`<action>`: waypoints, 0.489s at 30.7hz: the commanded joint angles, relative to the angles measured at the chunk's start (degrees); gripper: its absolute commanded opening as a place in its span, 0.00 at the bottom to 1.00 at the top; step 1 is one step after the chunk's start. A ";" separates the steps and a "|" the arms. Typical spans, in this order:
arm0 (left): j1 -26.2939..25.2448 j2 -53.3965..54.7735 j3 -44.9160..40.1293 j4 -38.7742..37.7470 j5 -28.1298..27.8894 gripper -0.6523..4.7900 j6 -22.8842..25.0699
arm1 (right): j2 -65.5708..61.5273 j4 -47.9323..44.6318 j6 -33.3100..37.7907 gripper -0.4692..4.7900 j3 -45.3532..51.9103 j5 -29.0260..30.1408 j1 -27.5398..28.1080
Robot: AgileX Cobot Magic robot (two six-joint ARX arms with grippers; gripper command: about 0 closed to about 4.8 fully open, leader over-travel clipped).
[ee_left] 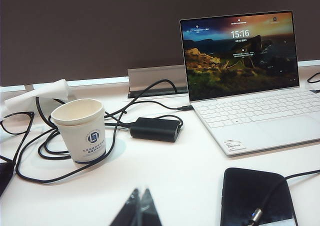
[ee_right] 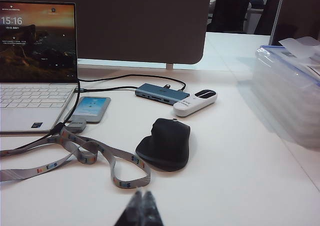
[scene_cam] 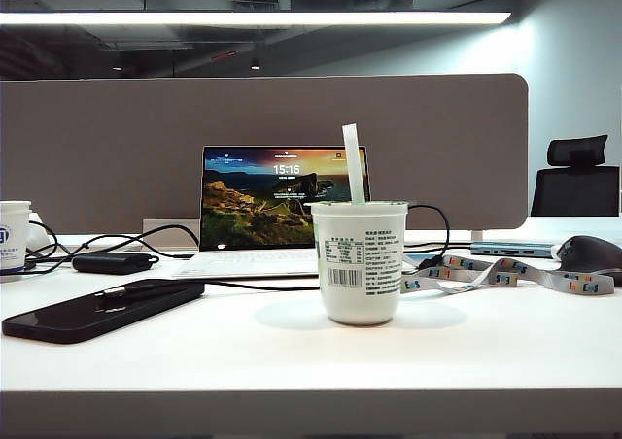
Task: Pick up the black phone, pick up the charger plug, insert the charger plug into the phone's charging port, and finally place the connected phone back on the desk.
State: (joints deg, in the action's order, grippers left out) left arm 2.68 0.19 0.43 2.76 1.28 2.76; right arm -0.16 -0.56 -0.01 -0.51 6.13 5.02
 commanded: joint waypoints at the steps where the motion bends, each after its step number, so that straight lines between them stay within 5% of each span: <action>1: -0.02 0.02 -0.02 0.70 0.00 0.11 -0.20 | 0.00 -0.98 0.26 0.08 0.22 0.94 -0.07; 9: -0.02 0.02 -0.02 0.70 -0.04 0.11 -0.68 | 0.02 -0.96 1.73 0.08 0.22 1.22 -0.83; 15: -0.02 0.02 -0.02 0.68 -2.58 0.11 -6.47 | 0.02 -0.96 1.70 0.08 0.22 1.27 -0.81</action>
State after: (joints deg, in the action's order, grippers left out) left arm 2.68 0.19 0.43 2.76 -0.10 -2.00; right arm -0.16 -0.56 1.50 -0.51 7.35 4.16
